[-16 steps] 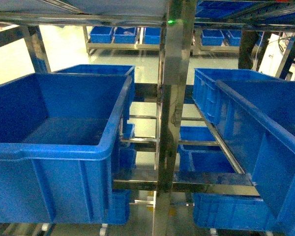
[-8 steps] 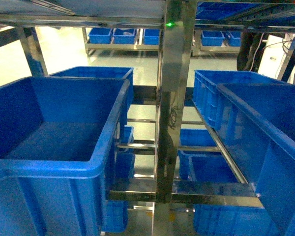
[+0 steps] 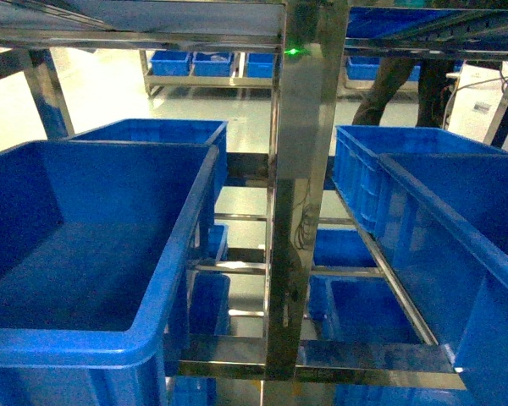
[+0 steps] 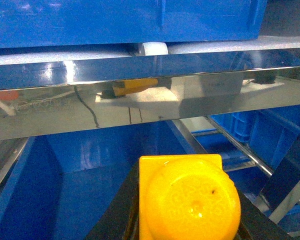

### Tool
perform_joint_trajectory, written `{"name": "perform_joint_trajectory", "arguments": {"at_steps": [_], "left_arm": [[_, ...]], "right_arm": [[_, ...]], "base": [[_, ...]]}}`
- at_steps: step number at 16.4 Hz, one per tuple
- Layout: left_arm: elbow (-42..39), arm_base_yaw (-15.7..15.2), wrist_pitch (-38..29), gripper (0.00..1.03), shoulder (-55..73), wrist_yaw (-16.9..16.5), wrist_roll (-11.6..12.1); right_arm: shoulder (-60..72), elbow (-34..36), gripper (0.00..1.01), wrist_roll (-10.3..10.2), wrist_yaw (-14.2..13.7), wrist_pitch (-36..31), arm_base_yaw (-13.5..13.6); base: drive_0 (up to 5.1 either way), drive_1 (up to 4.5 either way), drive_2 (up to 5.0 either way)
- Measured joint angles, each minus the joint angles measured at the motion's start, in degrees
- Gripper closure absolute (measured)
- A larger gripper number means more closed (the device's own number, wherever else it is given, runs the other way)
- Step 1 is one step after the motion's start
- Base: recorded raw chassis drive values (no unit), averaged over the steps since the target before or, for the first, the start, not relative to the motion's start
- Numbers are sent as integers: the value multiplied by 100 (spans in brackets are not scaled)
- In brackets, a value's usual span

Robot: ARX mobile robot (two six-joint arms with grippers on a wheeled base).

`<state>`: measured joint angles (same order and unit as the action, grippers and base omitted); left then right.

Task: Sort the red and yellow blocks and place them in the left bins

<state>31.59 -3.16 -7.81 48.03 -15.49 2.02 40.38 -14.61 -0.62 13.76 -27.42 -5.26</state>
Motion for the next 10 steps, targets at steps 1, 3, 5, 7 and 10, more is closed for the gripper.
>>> {"name": "perform_joint_trajectory", "arguments": {"at_steps": [1, 3, 5, 7, 10], "left_arm": [[0, 0, 0, 76, 0, 2, 0], [0, 0, 2, 76, 0, 2, 0], [0, 0, 2, 76, 0, 2, 0], [0, 0, 0, 76, 0, 2, 0], [0, 0, 0, 76, 0, 2, 0]], "right_arm": [[0, 0, 73, 0, 0, 2, 0], [2, 0, 73, 0, 0, 0, 0], [2, -11, 73, -79, 144, 142, -52], [120, -92, 73, -291, 555, 586, -243], [684, -452, 73, -560, 881, 960, -343]], "base": [[0, 0, 0], [0, 0, 0], [0, 0, 0], [0, 0, 0], [0, 0, 0]]}}
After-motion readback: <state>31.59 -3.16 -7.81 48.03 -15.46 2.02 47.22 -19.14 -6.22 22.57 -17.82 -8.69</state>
